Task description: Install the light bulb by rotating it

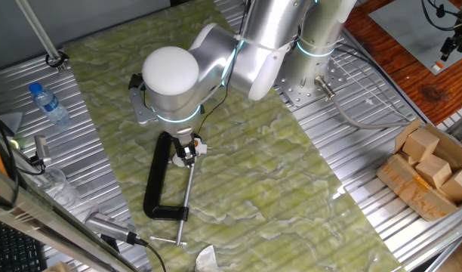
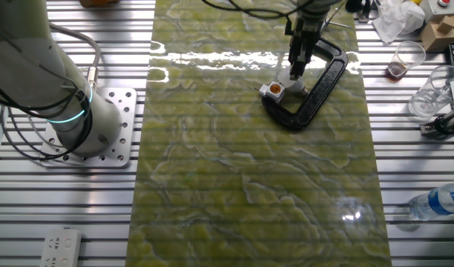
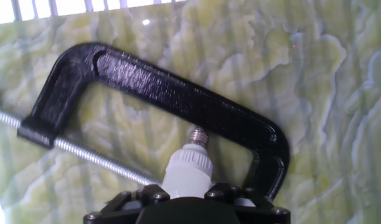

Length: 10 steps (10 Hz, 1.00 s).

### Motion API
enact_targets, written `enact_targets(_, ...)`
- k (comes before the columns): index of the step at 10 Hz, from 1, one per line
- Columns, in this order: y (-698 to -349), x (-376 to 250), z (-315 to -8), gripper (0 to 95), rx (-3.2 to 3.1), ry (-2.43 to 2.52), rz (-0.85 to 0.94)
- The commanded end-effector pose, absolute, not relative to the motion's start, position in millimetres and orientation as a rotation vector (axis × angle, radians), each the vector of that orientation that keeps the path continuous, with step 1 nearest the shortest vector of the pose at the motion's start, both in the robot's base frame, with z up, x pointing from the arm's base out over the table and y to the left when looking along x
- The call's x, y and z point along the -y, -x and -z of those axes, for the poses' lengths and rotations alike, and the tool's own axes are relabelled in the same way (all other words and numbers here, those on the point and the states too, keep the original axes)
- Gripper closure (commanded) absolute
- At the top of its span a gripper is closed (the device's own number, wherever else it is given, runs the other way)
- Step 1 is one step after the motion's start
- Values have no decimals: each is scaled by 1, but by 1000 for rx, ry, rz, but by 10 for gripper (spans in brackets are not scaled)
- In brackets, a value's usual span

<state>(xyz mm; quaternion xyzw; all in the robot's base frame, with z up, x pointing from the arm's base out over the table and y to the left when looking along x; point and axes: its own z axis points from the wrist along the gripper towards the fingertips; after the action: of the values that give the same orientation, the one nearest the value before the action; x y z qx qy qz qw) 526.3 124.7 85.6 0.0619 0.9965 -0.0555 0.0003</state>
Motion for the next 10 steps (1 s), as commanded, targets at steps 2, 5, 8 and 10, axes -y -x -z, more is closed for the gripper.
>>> enact_targets(2, -529, -125, -72, 190, -3128, -166, 188)
enact_targets(5, -529, -125, -64, 190, -3127, -172, 187)
enact_targets(8, -528, -125, -56, 380, -3124, -181, 196)
enact_targets(10, -528, -125, -51, 380, -3120, -193, 200)
